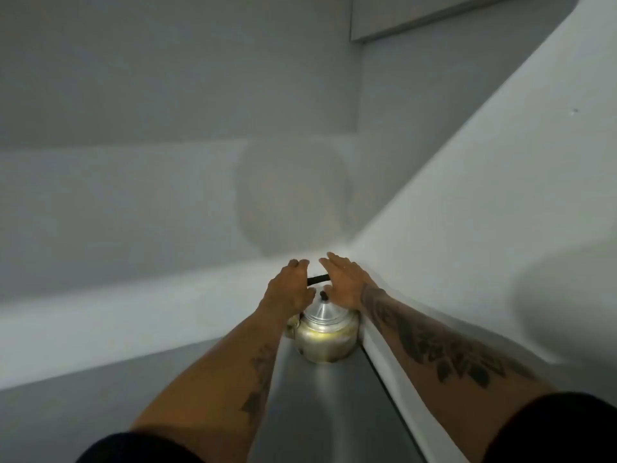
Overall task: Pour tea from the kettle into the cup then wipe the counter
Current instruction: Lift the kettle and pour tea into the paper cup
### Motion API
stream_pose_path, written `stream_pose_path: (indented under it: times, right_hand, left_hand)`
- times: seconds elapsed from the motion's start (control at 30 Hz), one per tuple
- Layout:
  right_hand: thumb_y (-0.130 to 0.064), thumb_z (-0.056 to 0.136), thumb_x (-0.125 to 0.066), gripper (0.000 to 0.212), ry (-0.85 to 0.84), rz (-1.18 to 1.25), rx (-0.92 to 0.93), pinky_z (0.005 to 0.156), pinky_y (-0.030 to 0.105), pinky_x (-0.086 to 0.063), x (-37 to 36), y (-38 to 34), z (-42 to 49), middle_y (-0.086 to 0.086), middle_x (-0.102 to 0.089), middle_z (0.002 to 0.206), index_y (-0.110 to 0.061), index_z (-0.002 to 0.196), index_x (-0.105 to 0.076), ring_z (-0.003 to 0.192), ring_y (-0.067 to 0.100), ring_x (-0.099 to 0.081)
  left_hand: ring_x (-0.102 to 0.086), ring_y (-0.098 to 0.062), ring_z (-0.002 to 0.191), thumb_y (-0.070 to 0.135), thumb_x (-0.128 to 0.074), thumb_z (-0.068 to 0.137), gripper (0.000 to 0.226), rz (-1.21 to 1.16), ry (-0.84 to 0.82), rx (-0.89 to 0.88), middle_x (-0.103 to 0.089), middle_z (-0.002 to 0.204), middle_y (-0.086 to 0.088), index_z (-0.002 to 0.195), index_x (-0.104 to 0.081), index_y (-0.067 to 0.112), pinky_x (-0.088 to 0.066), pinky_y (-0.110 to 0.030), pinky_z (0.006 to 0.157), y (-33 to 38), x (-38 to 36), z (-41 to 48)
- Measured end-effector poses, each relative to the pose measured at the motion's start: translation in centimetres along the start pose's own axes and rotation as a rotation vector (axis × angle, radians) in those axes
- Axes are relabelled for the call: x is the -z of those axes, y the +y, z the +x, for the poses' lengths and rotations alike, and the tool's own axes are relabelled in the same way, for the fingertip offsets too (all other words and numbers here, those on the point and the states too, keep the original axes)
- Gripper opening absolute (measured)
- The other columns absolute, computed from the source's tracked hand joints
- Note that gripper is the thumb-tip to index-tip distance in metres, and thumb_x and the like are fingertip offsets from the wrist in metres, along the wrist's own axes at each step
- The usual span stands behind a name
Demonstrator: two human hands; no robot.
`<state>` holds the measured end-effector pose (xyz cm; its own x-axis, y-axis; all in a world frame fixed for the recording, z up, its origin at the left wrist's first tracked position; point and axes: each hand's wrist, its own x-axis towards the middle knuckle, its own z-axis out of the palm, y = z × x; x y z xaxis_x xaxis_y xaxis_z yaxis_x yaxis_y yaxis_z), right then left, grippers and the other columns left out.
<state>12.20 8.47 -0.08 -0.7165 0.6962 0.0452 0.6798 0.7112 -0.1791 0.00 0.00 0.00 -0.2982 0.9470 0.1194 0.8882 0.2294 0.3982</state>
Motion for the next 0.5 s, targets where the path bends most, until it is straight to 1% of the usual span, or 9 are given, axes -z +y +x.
stream_pose_path:
  times: [0.1, 0.13, 0.2, 0.23, 0.3, 0.37, 0.4, 0.43, 0.5]
  right_hand:
    - [-0.025, 0.086, -0.065, 0.079, -0.051, 0.0, -0.007, 0.118, 0.042, -0.019, -1.1, 0.7, 1.9, 0.011, -0.012, 0.161, -0.013, 0.149, -0.019, 0.146, 0.029, -0.018]
    - [-0.025, 0.086, -0.066, 0.078, -0.064, -0.003, -0.011, 0.119, 0.042, -0.019, -1.4, 0.7, 2.3, 0.011, -0.015, 0.16, -0.012, 0.149, -0.021, 0.146, 0.029, -0.02]
    - [-0.027, 0.087, -0.063, 0.068, -0.071, -0.042, -0.007, 0.116, 0.042, -0.027, -2.2, 1.1, 3.1, 0.013, -0.032, 0.153, -0.011, 0.144, -0.031, 0.139, 0.03, -0.032]
    - [-0.027, 0.087, -0.06, 0.059, -0.065, -0.067, 0.005, 0.112, 0.042, -0.032, -2.6, 1.3, 3.4, 0.012, -0.043, 0.145, -0.011, 0.139, -0.037, 0.132, 0.03, -0.041]
    - [-0.025, 0.089, -0.056, 0.039, -0.053, -0.095, 0.025, 0.098, 0.038, -0.041, -3.1, 1.6, 3.8, 0.012, -0.056, 0.127, -0.01, 0.124, -0.049, 0.113, 0.028, -0.052]
    - [-0.022, 0.087, -0.056, 0.02, -0.059, -0.056, 0.03, 0.084, 0.036, -0.044, -3.4, 1.7, 4.1, 0.012, -0.06, 0.113, -0.01, 0.104, -0.055, 0.094, 0.026, -0.054]
    - [-0.021, 0.086, -0.057, 0.012, -0.066, -0.023, 0.024, 0.079, 0.036, -0.045, -3.3, 1.6, 4.2, 0.011, -0.061, 0.107, -0.012, 0.094, -0.055, 0.087, 0.025, -0.054]
    - [-0.02, 0.085, -0.059, 0.008, -0.077, 0.014, 0.018, 0.075, 0.036, -0.046, -3.1, 1.6, 4.3, 0.009, -0.062, 0.1, -0.015, 0.086, -0.053, 0.084, 0.025, -0.055]
    - [-0.02, 0.084, -0.061, 0.013, -0.12, 0.098, 0.004, 0.071, 0.035, -0.047, -2.7, 1.5, 4.3, 0.004, -0.061, 0.091, -0.017, 0.076, -0.051, 0.084, 0.025, -0.06]
  left_hand:
    - [-0.047, -0.029, 0.125, 0.018, -0.057, 0.087, 0.061, -0.001, -0.057, 0.043, -0.043, 0.139, -0.011, 0.142, -0.031, 0.011, -0.044, -0.042, 0.098, -0.2, -1.7, 1.6]
    - [-0.046, -0.03, 0.126, 0.017, -0.056, 0.087, 0.061, 0.0, -0.085, 0.05, -0.043, 0.14, -0.012, 0.142, -0.029, 0.01, -0.044, -0.042, 0.099, -0.3, -2.2, 2.0]
    - [-0.045, -0.03, 0.127, 0.016, -0.054, 0.088, 0.06, -0.003, -0.118, 0.071, -0.043, 0.14, -0.013, 0.142, -0.029, 0.01, -0.042, -0.042, 0.1, -0.7, -3.2, 3.0]
    - [-0.047, -0.03, 0.125, 0.017, -0.054, 0.088, 0.056, -0.003, -0.126, 0.075, -0.046, 0.138, -0.013, 0.14, -0.033, 0.01, -0.042, -0.041, 0.099, -0.9, -3.6, 3.4]
    - [-0.058, -0.029, 0.11, 0.019, -0.052, 0.09, 0.037, 0.005, -0.117, 0.084, -0.058, 0.124, -0.012, 0.125, -0.049, 0.011, -0.047, -0.037, 0.086, -1.5, -4.1, 3.9]
    - [-0.063, -0.029, 0.093, 0.022, -0.051, 0.09, 0.021, 0.004, -0.107, 0.09, -0.065, 0.107, -0.012, 0.106, -0.059, 0.01, -0.046, -0.033, 0.072, -2.0, -4.2, 4.2]
    - [-0.063, -0.029, 0.09, 0.024, -0.052, 0.09, 0.02, 0.004, -0.108, 0.084, -0.066, 0.104, -0.011, 0.101, -0.061, 0.01, -0.045, -0.033, 0.071, -2.1, -4.1, 4.2]
    - [-0.063, -0.029, 0.09, 0.026, -0.054, 0.09, 0.02, 0.003, -0.116, 0.082, -0.066, 0.102, -0.01, 0.1, -0.062, 0.011, -0.046, -0.034, 0.071, -2.3, -3.9, 4.3]
    - [-0.063, -0.028, 0.09, 0.027, -0.057, 0.089, 0.02, -0.01, -0.134, 0.085, -0.066, 0.101, -0.009, 0.1, -0.064, 0.012, -0.048, -0.035, 0.074, -2.7, -3.4, 4.3]
